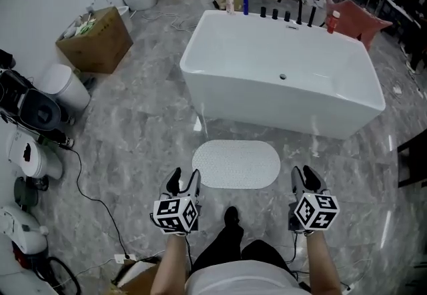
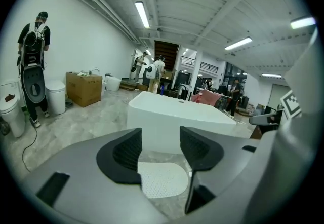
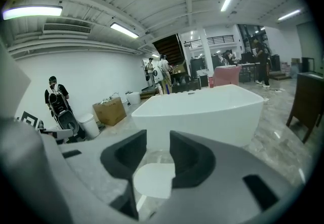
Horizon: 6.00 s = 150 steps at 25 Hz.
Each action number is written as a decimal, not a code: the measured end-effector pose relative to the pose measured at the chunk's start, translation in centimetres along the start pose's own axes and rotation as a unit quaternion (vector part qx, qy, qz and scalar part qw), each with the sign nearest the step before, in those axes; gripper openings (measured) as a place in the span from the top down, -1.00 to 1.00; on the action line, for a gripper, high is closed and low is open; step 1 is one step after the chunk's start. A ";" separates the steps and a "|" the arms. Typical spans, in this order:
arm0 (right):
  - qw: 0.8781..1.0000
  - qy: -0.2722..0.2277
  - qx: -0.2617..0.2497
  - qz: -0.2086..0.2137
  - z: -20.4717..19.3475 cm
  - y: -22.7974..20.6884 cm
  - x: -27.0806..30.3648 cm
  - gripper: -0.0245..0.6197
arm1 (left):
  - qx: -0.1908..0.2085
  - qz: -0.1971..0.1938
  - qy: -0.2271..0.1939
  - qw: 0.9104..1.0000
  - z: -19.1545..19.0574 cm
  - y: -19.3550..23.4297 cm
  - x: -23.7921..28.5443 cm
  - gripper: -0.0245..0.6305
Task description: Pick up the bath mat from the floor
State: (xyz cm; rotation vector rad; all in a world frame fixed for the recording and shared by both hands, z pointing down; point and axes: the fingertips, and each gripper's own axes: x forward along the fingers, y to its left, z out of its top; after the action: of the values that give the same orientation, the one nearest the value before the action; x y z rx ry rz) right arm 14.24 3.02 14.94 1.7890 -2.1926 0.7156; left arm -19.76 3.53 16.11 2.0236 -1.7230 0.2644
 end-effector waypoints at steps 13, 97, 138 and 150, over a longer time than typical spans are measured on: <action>1.000 0.030 0.000 -0.010 -0.9 -1.2 7.4 0.52 | 0.010 0.010 0.044 0.999 -1.2 3.3 6.9 0.22; 0.993 0.105 -0.046 0.034 -51.9 -19.5 56.8 0.52 | -0.019 0.138 0.245 0.960 -61.7 34.4 51.3 0.04; 0.970 0.226 0.010 -0.088 -59.3 -35.8 51.9 0.12 | 0.011 -0.115 0.279 0.953 -58.9 9.3 55.5 0.87; 0.953 0.293 -0.049 -0.065 -61.5 -35.4 54.0 -0.12 | -0.014 -0.105 0.284 0.953 -59.9 9.9 55.5 0.87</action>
State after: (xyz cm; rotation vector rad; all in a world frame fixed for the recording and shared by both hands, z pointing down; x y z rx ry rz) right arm 27.69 -17.38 100.64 1.4151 -1.6704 0.9411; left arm -9.53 -18.46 94.70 1.8483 -1.1404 0.6714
